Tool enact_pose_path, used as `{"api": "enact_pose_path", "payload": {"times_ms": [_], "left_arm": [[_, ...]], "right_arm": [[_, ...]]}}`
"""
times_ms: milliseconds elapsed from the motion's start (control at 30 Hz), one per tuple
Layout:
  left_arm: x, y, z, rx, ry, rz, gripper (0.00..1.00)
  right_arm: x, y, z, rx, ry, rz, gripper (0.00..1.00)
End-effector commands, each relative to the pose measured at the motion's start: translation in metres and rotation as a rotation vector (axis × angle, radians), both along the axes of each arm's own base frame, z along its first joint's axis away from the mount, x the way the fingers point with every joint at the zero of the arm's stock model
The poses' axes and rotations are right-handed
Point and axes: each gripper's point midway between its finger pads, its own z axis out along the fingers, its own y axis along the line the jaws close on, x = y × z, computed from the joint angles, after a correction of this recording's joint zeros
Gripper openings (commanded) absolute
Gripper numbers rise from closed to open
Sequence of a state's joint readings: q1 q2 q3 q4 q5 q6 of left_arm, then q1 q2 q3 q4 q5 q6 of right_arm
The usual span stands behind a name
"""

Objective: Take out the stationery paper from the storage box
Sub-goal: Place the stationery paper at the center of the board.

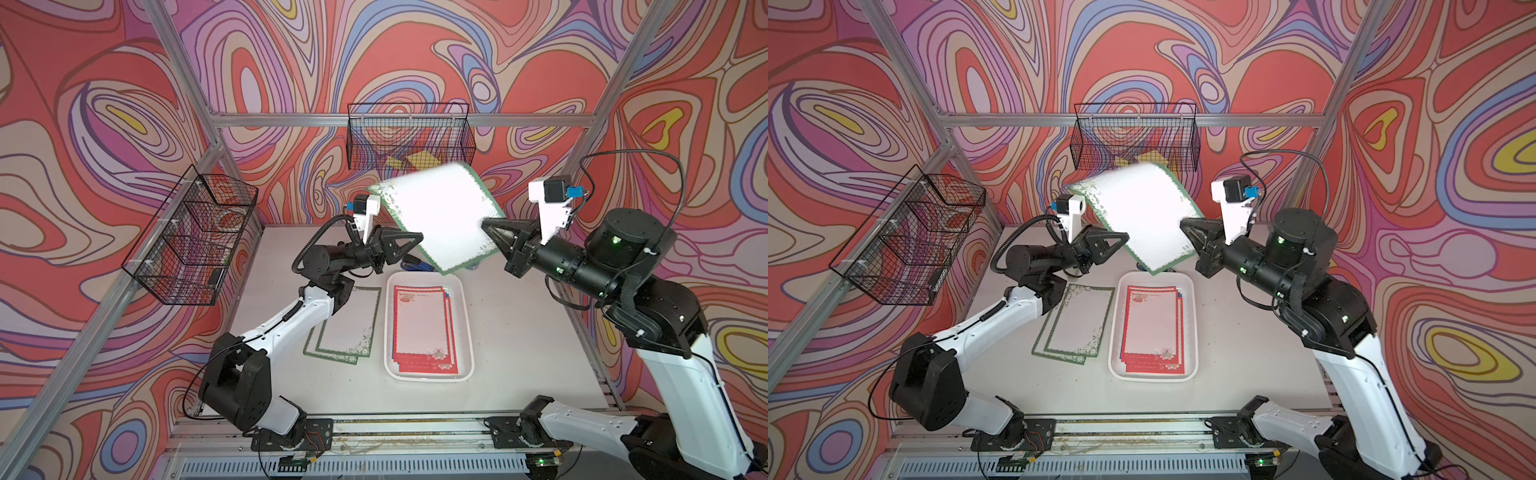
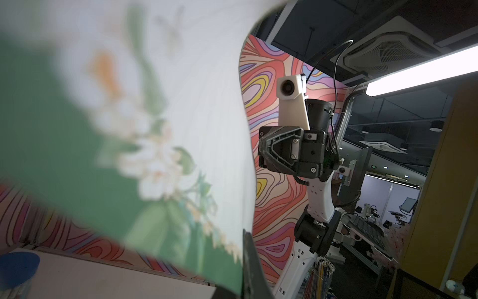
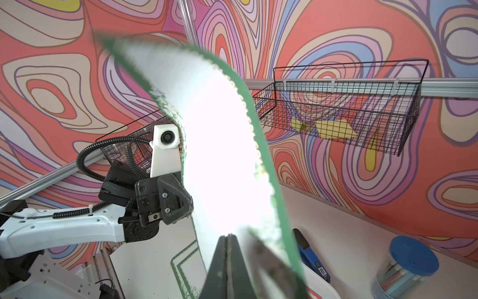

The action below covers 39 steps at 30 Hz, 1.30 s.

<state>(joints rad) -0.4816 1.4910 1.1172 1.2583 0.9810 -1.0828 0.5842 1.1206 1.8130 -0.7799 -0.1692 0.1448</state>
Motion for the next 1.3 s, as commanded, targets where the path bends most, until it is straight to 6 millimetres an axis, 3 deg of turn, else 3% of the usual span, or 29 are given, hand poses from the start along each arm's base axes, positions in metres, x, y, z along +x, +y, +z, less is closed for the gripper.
{"api": "enact_pose_path", "payload": {"times_ms": [0,67,133,333,567,667,767,967,1067,1267], "left_arm": [[-0.012,0.012,0.009,-0.037,-0.016,-0.004,0.15],[-0.014,0.012,0.006,-0.029,-0.024,-0.006,0.16],[-0.015,0.012,0.004,-0.02,-0.034,-0.007,0.01],[-0.008,0.025,-0.009,0.082,0.052,-0.073,0.0],[0.002,0.056,-0.079,0.385,0.412,-0.162,0.0],[0.008,0.079,-0.114,0.485,0.564,-0.01,0.0],[0.004,0.1,-0.153,0.766,0.631,0.194,0.0],[-0.008,0.133,-0.181,1.033,0.616,0.324,0.0],[-0.014,0.15,-0.207,1.198,0.612,0.331,0.0],[-0.009,0.163,-0.252,1.33,0.605,0.276,0.0]], "right_arm": [[0.003,0.002,0.006,0.03,-0.015,-0.005,0.0],[0.003,0.005,0.009,0.041,-0.021,0.012,0.0],[0.002,0.01,0.011,0.049,-0.026,0.036,0.0],[0.001,0.007,0.021,0.075,-0.039,0.024,0.0],[0.01,0.011,0.002,0.027,0.021,0.014,0.0],[0.014,0.019,-0.005,0.013,0.043,0.039,0.0],[0.019,0.024,-0.01,0.0,0.062,0.048,0.0],[0.024,0.028,-0.017,-0.024,0.069,0.055,0.0],[0.024,0.028,-0.018,-0.024,0.071,0.056,0.0],[0.026,0.029,-0.023,-0.03,0.087,0.051,0.0]]}}
